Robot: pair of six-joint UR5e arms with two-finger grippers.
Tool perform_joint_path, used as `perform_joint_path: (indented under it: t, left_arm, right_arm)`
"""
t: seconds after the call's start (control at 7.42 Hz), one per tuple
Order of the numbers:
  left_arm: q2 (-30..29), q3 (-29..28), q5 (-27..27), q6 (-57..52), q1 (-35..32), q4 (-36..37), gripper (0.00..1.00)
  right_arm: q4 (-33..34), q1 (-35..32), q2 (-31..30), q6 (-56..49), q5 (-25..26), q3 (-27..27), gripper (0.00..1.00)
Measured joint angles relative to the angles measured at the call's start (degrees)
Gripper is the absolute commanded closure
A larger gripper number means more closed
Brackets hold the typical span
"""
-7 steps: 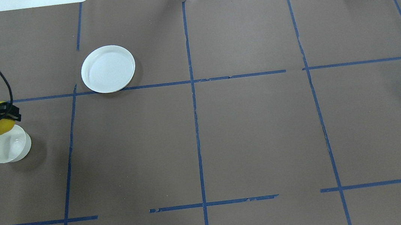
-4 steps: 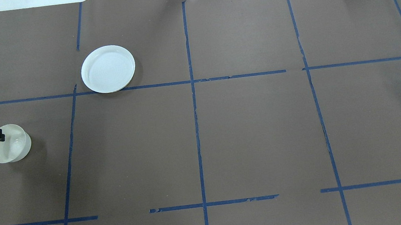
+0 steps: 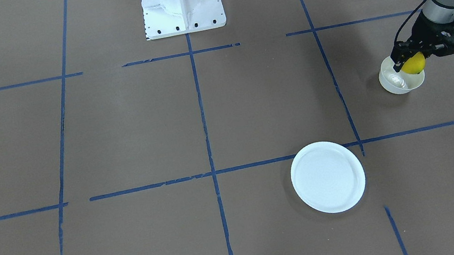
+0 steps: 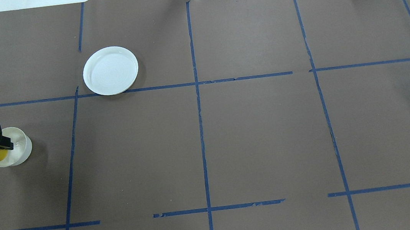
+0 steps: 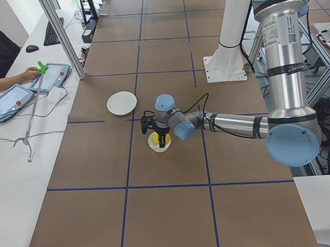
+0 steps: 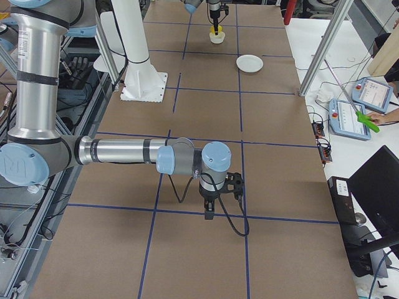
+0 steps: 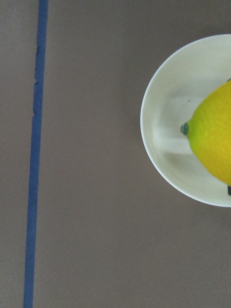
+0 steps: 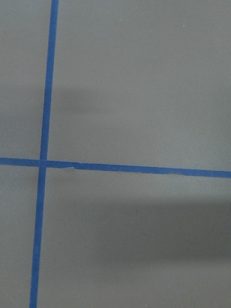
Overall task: Move lemon from plate to bowl
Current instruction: 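Carry the lemon over the small white bowl and lower it in, then open the left gripper to release the lemon into the bowl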
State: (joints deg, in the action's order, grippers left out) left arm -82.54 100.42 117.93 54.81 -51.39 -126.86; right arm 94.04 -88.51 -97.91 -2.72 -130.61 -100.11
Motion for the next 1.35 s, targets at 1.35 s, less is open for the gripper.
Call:
perform_joint_path:
  t: [1.35]
  left_arm:
    - [-2.60,2.15,11.50,-30.56,-15.02,12.51,0.00]
  right_arm:
    - [0.00,0.00,0.00,0.00,0.00,0.00,0.00]
